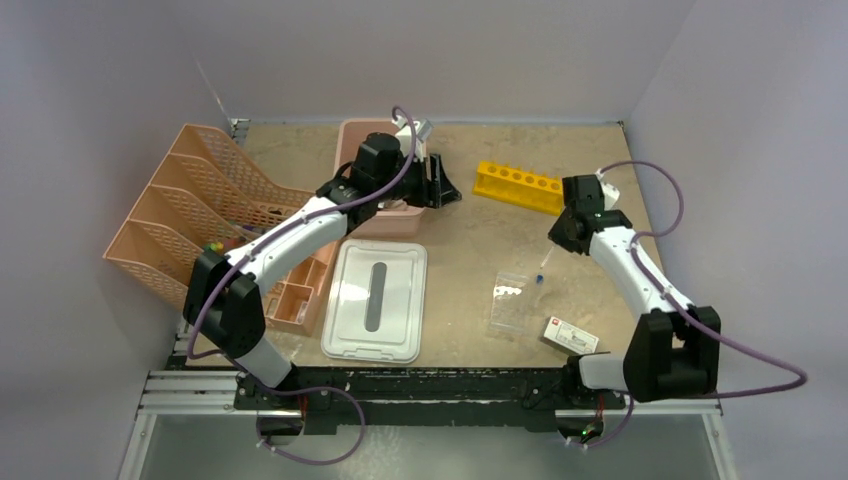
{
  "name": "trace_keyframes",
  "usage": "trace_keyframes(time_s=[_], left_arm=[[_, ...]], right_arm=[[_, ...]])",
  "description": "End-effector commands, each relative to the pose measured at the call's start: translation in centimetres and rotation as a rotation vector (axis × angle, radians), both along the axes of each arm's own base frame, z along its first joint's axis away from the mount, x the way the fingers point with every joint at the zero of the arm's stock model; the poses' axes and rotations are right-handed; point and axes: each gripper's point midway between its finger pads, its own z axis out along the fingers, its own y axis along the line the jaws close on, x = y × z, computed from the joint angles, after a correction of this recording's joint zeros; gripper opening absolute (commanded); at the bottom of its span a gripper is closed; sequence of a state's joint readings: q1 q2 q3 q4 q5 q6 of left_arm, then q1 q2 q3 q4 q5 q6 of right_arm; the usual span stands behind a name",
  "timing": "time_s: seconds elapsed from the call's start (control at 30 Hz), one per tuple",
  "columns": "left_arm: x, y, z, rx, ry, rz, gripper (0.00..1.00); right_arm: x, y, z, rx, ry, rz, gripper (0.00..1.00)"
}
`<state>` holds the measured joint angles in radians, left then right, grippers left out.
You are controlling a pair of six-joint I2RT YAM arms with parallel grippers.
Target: Organize the chemistry lab equipment
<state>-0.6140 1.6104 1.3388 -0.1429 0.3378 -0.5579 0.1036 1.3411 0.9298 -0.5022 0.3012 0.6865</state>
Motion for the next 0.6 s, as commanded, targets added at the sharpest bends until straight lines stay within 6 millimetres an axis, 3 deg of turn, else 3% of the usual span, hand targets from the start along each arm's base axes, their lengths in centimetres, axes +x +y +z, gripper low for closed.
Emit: trace_keyframes(time_s=[0.0,0.27,0.47,0.57], left_arm=[[0.0,-1.5,2.7,-0.096,-0.042,-0.023,0.6],[-1.3,-4.7,4.2,-0.209,-0.042,-0.084,0.65],[-3.1,-9.2,6.3,-0.397,-0.104,-0.14,0.63],[-3.3,-11.2,5.8,-0.418,-0.094,-0.163,0.63]], right_arm=[[1.7,0.8,4.7,0.034,-0.12,0.042,0.07],[4.1,4.6,10.4,0.208,-0.292,0.163,0.07],[5.9,6.0,15.7,0.307,-0.489,0.171,0.08],[6.2,7.5,18.2,0.386,-0.541,0.213,0.08]])
